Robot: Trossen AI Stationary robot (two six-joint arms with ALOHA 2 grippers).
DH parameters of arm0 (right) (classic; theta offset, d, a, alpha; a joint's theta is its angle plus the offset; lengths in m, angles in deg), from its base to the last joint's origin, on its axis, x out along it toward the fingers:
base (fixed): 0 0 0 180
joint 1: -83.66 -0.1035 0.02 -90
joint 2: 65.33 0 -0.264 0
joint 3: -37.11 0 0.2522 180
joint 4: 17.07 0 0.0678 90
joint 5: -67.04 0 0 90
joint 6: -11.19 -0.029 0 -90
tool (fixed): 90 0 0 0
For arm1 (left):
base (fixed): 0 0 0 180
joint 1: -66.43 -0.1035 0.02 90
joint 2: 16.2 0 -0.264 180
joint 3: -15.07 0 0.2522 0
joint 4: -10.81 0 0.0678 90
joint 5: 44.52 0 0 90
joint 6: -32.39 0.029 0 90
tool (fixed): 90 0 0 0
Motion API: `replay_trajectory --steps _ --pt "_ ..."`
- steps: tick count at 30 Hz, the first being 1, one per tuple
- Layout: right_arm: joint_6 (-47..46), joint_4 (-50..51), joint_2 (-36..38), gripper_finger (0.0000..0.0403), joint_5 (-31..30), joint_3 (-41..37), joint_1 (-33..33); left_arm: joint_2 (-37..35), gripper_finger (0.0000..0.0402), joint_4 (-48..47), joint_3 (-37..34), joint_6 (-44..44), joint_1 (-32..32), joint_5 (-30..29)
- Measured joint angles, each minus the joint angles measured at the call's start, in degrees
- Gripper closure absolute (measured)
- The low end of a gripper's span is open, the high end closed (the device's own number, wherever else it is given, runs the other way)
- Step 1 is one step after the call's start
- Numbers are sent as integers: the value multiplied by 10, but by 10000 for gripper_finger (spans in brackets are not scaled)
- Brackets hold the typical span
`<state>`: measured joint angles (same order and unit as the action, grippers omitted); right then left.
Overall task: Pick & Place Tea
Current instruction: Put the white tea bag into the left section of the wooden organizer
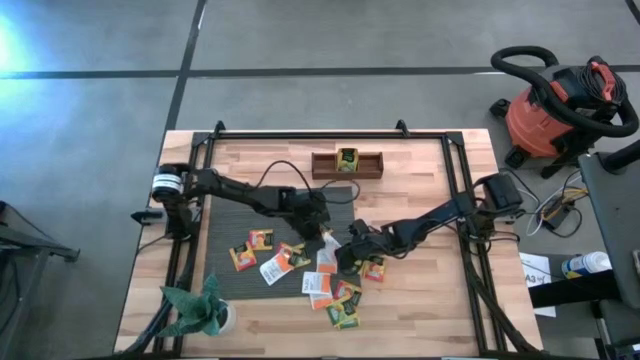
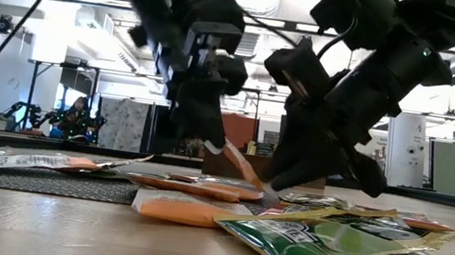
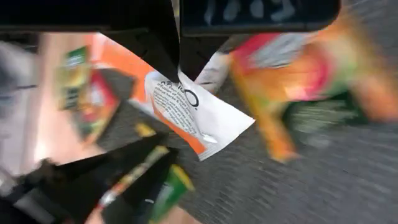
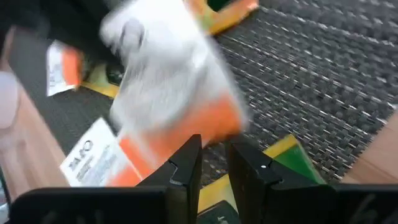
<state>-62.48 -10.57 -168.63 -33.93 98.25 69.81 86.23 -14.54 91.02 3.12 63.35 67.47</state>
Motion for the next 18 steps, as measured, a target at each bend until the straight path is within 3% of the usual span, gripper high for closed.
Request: replay_trajectory --steps 6,10,14,18 --pt "24 28 45 330 -84 0 0 -43 401 -228 104 231 -5 -197" --pt "44 79 93 330 -144 0 1 -49 401 -318 180 403 -28 -327" --pt "64 137 139 330 -161 0 10 -50 401 -326 230 546 -86 -347" --pt "68 174 167 330 -162 0 19 -44 401 -320 257 665 -159 -320"
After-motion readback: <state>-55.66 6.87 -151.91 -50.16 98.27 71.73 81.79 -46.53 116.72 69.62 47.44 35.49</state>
